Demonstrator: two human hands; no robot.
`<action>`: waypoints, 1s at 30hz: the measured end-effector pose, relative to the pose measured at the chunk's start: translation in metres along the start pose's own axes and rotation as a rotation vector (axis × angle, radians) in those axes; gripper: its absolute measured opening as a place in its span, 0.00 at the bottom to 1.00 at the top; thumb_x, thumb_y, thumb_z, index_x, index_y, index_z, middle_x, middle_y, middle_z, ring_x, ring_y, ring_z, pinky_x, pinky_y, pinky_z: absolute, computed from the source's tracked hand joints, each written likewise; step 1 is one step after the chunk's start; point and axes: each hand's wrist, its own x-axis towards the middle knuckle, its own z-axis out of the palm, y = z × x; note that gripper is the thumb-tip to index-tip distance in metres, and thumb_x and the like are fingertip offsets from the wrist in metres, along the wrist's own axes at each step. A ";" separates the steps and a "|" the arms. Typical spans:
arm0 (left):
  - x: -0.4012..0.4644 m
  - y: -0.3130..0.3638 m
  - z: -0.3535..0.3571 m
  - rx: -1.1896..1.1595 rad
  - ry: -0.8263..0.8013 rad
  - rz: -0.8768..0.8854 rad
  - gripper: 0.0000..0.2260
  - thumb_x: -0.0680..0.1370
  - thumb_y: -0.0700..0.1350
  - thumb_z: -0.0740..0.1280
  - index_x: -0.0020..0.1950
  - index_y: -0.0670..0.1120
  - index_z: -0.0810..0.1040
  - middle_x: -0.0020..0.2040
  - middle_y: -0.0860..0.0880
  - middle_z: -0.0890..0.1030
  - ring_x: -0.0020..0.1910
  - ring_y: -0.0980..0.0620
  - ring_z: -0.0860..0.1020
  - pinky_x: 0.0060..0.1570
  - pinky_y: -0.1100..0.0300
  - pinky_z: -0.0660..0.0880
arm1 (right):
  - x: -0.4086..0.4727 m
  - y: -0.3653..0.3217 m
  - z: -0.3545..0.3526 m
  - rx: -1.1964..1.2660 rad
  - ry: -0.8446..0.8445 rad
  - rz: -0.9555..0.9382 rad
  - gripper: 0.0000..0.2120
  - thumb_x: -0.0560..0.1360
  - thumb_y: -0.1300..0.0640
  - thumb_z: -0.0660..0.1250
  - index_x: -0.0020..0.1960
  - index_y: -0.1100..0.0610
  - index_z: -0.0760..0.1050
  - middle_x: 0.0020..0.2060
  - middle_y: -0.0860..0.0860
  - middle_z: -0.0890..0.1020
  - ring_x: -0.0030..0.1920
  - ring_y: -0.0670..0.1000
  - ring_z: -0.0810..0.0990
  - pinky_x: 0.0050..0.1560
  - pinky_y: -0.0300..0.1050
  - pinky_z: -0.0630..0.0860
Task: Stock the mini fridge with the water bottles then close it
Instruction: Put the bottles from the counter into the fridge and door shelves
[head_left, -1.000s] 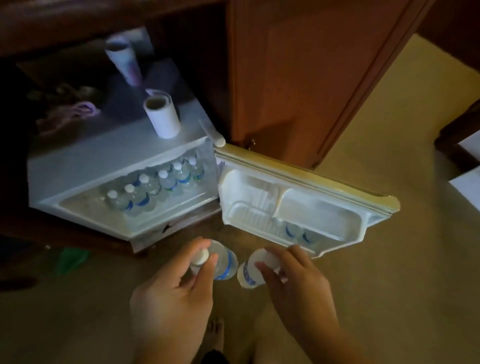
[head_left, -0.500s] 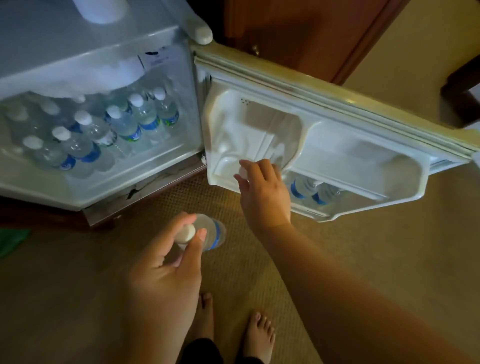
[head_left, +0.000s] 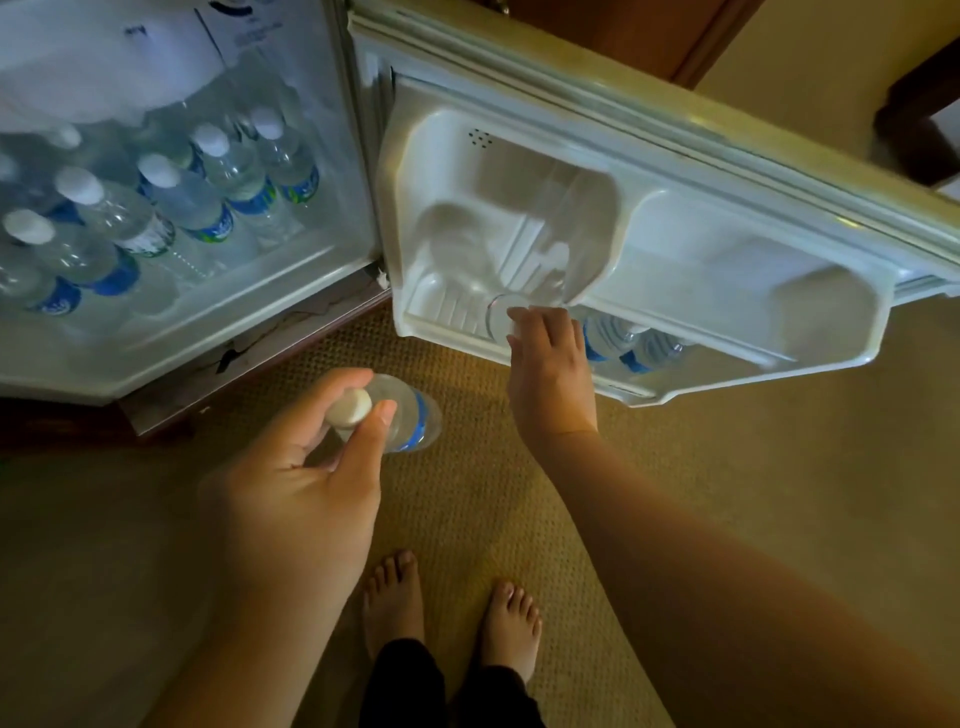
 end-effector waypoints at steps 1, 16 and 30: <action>0.004 0.000 0.002 -0.005 -0.001 -0.005 0.14 0.78 0.53 0.75 0.63 0.54 0.86 0.55 0.60 0.86 0.51 0.68 0.84 0.47 0.64 0.83 | 0.000 0.002 -0.001 0.017 0.022 0.022 0.15 0.76 0.72 0.70 0.62 0.65 0.79 0.56 0.62 0.80 0.56 0.63 0.79 0.51 0.56 0.79; 0.011 0.004 0.040 0.031 -0.088 0.093 0.15 0.80 0.57 0.73 0.65 0.59 0.83 0.49 0.58 0.87 0.50 0.61 0.86 0.43 0.48 0.85 | 0.000 0.022 -0.021 0.278 0.103 0.461 0.12 0.78 0.62 0.73 0.61 0.61 0.79 0.59 0.56 0.80 0.59 0.60 0.79 0.59 0.60 0.77; 0.009 0.014 0.070 0.061 -0.090 0.170 0.14 0.78 0.56 0.73 0.63 0.55 0.85 0.45 0.55 0.88 0.44 0.58 0.86 0.37 0.50 0.84 | 0.015 0.029 -0.037 0.204 -0.130 0.540 0.14 0.81 0.56 0.68 0.66 0.56 0.76 0.59 0.52 0.80 0.63 0.56 0.75 0.61 0.54 0.76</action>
